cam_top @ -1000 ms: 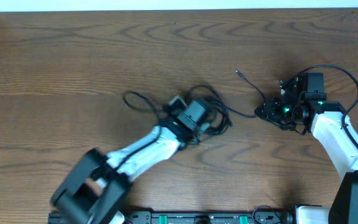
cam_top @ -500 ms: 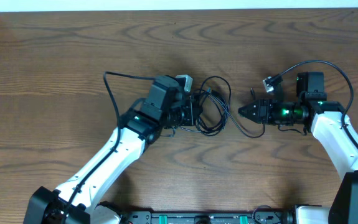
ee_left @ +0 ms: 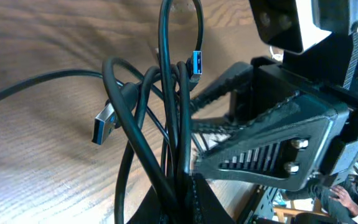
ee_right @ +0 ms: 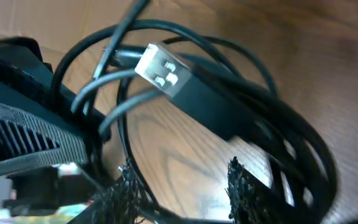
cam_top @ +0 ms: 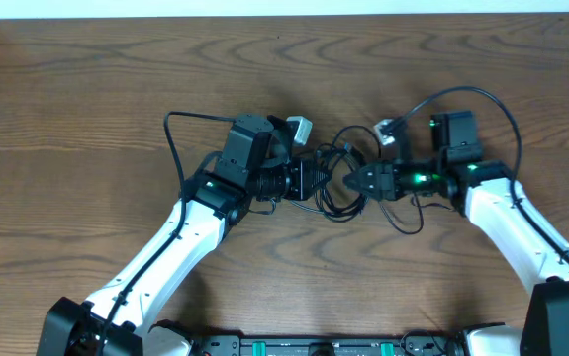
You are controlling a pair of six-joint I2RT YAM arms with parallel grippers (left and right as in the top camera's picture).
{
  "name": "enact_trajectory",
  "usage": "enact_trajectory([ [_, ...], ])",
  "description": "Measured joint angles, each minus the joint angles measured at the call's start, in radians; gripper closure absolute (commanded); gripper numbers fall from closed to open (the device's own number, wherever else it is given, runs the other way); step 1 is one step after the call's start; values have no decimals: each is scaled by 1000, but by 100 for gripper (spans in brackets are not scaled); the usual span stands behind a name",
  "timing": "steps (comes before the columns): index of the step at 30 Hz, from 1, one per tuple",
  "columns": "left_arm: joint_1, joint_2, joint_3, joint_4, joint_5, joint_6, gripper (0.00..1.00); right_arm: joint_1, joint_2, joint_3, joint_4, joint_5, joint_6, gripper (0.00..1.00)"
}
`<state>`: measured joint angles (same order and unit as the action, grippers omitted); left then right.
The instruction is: Untangle cables
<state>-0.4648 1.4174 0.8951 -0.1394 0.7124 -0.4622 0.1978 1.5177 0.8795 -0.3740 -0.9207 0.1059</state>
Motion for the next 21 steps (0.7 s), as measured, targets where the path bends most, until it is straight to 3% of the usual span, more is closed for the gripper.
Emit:
enact_trajectory([
  [11, 0, 0, 0, -43, -11, -2, 93, 24, -74, 0, 37, 116, -14, 34],
  [21, 0, 0, 0, -32, 64, -58, 92, 80, -146, 0, 32, 352, -59, 39],
])
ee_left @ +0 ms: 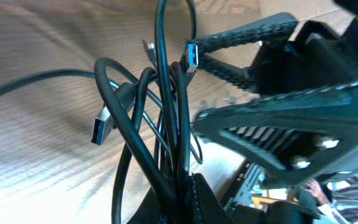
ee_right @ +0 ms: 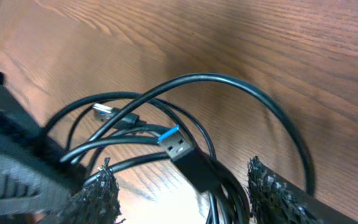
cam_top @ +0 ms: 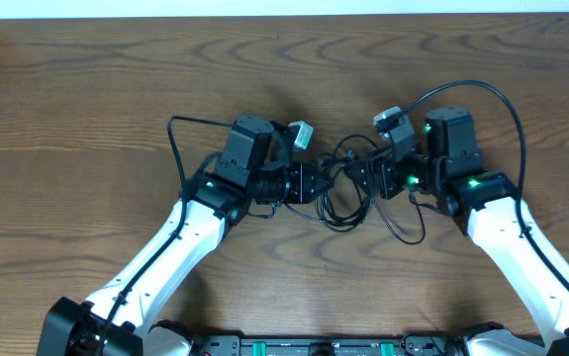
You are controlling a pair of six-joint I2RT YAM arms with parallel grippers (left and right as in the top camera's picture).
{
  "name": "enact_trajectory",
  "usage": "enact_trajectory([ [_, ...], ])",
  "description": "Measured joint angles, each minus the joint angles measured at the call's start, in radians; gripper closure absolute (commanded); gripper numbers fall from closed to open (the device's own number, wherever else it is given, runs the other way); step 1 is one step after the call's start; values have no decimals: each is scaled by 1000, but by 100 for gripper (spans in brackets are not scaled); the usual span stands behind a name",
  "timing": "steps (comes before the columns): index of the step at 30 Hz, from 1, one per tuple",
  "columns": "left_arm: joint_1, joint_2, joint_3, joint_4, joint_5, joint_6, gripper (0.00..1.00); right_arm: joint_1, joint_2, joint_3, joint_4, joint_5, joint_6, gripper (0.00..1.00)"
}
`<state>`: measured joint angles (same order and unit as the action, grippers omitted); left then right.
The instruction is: Untangle cables
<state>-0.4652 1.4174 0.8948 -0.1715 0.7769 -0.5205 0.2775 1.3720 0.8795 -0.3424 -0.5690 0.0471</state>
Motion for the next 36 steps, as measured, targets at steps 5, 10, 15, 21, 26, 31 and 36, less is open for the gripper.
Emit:
enact_trajectory([
  [5, 1, 0, -1, 75, 67, -56, 93, 42, 2, 0, -8, 134, -10, 54],
  [10, 1, 0, -3, 169, 192, -75, 93, 48, 2, 0, -9, 197, -14, 98],
  [15, 5, 0, -3, 175, 220, -79, 93, 50, 2, 0, -14, 204, -30, 99],
  [21, 6, 0, -3, 158, 149, -82, 92, 24, -29, 0, -66, 203, -1, 99],
  [26, 17, 0, -3, 79, -106, -133, 92, -32, -166, 0, -175, 167, 18, 99],
  [31, 35, 0, -3, 56, -398, -256, 92, -68, -294, 0, -280, 97, 24, 99],
  [36, 35, 0, -3, 56, -541, -332, 92, -79, -334, 0, -334, 66, 24, 99],
])
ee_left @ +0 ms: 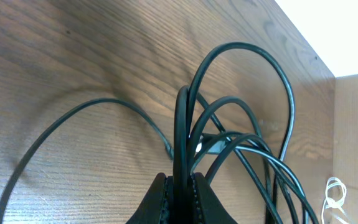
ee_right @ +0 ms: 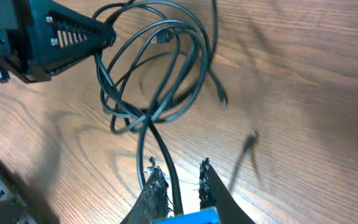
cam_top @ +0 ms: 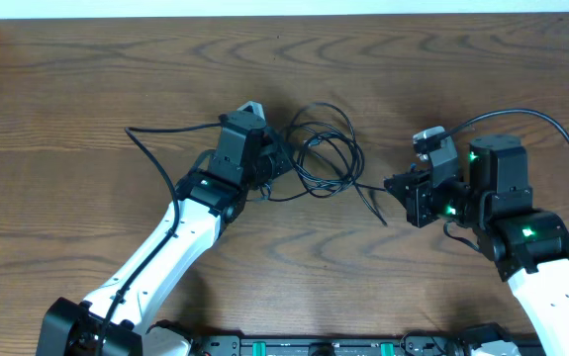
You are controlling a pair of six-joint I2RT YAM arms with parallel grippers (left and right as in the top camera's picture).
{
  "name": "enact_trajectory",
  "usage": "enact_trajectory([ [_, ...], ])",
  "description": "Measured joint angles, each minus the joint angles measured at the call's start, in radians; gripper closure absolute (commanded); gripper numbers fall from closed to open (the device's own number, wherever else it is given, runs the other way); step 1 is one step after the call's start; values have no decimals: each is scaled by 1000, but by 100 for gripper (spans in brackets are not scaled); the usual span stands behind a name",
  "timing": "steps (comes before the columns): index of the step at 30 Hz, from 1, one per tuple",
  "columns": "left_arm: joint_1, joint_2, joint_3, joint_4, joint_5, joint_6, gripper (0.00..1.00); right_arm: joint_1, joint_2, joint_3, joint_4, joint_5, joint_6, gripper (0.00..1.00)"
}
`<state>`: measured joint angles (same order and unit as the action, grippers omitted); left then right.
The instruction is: Untangle cables
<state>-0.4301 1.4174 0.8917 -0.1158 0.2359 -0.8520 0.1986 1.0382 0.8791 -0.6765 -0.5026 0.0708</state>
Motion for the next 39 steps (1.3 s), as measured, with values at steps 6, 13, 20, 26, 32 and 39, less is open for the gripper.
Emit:
enact_trajectory([
  [6, -3, 0, 0, 17, 56, 0, 92, -8, 0, 0, -7, 106, 9, 90],
  [13, 2, 0, 0, 90, 248, 162, 92, -14, 55, 0, -7, 173, 31, 55],
  [20, 3, 0, 0, 100, 330, 277, 93, -15, 93, 0, 65, 156, 51, 46],
  [26, 4, 0, 0, 154, 424, 304, 92, -7, 104, 0, 151, 74, 52, 48],
  [32, 4, 0, 0, 183, 496, 306, 92, 52, 205, 0, 194, 53, 53, 57],
  [39, 4, 2, -1, 166, 509, 296, 93, 66, 405, 0, 271, 49, 106, 64],
])
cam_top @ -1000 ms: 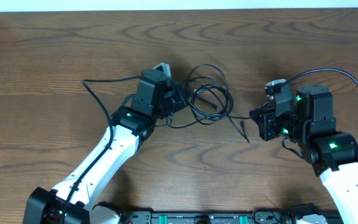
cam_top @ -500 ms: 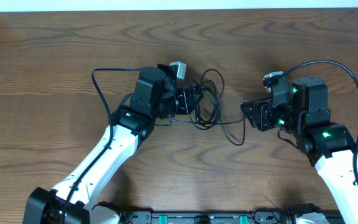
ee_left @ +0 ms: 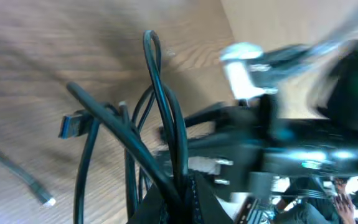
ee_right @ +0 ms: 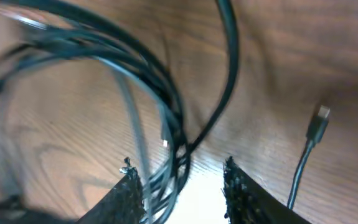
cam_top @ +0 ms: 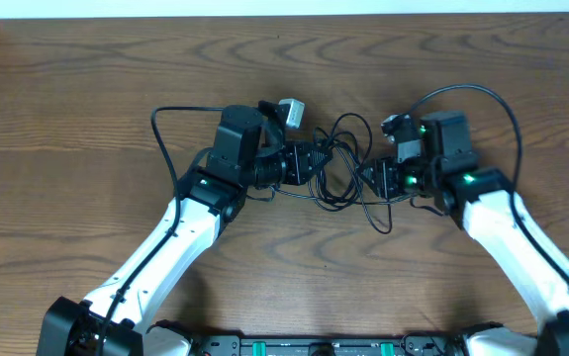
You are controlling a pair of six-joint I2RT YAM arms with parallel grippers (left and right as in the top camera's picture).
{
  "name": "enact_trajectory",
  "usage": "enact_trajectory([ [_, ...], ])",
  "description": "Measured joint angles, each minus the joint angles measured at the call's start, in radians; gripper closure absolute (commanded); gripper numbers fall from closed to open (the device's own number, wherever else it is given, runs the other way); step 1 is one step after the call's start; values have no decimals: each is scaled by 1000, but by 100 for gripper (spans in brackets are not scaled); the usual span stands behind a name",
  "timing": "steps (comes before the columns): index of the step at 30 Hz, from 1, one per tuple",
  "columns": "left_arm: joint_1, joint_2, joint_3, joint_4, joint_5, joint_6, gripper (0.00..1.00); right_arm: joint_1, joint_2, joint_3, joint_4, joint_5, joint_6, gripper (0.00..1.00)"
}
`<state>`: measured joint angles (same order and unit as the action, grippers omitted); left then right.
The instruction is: Untangle cables
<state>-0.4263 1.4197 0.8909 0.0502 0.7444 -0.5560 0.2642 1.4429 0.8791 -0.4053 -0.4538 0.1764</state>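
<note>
A knot of thin black cables [cam_top: 338, 170] lies mid-table between the two arms. My left gripper [cam_top: 314, 164] is shut on a bunch of strands [ee_left: 166, 143] that rise from its jaws in the left wrist view, with a USB plug [ee_left: 73, 124] hanging to their left. My right gripper [cam_top: 374, 180] stands open at the knot's right side. Its fingers [ee_right: 131, 190] straddle several blurred strands [ee_right: 172, 134]. A loose cable end with a small connector [ee_right: 319, 119] lies on the wood to the right. One cable loops over the right arm [cam_top: 462, 91].
The wooden table [cam_top: 66, 79] runs to a white edge at the back. A cable loop [cam_top: 157, 127] trails left of the left arm. A loose cable end [cam_top: 387, 227] points toward the front. The right arm's body [ee_left: 278, 137] fills the right of the left wrist view.
The arms were apart, with my right gripper shut on a strand. Now both are together at the knot, the right gripper open around strands. The left stays shut on its bunch.
First both grippers met at the knot, the left shut on a bunch, the right open around a USB plug. Later the right was shut on that cable and stood far right, the tangle spread out. Now they are together again, the right open.
</note>
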Motion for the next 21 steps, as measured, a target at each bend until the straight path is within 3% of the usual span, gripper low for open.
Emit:
enact_trajectory([
  [9, 0, 4, 0, 84, 133, -43, 93, 1, 119, 0, 93, -2, 67, 68],
  [18, 20, 21, -10, 163, 286, -69, 93, 7, 114, 5, -21, 301, 283, 69],
  [20, 46, 26, -15, 150, 285, -70, 93, 2, 114, 6, -43, 338, 299, 71],
  [21, 61, 29, -16, 135, 275, -72, 92, -3, 114, 6, -48, 345, 307, 77],
])
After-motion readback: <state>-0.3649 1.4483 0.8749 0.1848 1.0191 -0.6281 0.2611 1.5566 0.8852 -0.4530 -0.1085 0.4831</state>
